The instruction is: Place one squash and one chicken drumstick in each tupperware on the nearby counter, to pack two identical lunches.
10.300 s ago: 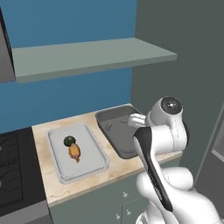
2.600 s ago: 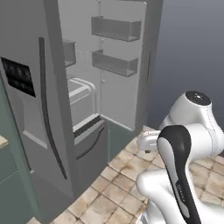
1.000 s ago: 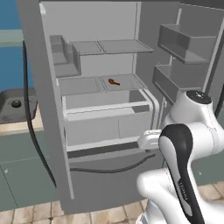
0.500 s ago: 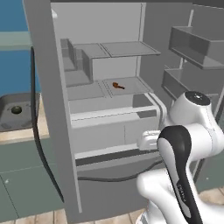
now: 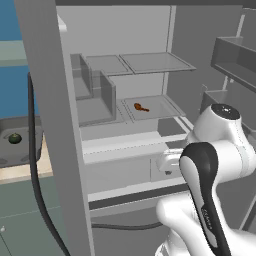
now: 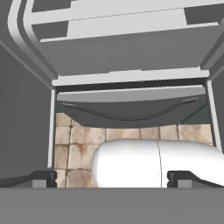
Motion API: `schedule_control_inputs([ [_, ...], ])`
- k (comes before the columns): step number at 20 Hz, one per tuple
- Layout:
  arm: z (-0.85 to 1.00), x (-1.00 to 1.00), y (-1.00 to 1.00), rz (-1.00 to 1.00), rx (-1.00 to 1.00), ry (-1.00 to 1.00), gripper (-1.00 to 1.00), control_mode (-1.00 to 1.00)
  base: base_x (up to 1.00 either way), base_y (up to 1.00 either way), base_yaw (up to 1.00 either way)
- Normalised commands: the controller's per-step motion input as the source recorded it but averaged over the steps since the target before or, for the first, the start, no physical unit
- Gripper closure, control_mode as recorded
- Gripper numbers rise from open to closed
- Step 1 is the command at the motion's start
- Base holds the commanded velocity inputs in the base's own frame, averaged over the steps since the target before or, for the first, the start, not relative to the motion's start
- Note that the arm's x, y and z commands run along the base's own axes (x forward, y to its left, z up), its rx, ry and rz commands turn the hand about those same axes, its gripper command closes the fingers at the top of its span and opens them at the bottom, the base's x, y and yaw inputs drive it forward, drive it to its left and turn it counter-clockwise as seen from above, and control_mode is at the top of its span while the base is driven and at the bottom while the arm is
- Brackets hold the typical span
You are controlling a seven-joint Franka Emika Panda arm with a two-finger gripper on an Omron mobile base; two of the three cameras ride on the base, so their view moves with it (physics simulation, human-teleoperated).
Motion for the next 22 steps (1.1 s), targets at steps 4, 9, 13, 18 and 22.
schedule_control_inputs([
  [4,0.00,0.00,0.00,0.00,0.00,0.00,-1.00,1.00,0.36,0.00,0.00],
  [9,-0.04,0.00,-0.06,0.00,0.00,-0.08,-1.00,-1.00,0.01,0.00,0.00],
  [13,0.00,0.12,-0.15,0.00,-0.01,-0.25,-1.00,-1.00,0.00,0.00,0.00],
  [18,-0.03,0.40,-0.18,0.00,-0.01,-0.22,-1.00,-1.00,0.00,0.00,0.00],
  [22,0.00,0.57,-0.37,0.00,0.00,0.00,-1.00,-1.00,0.00,0.00,0.00],
])
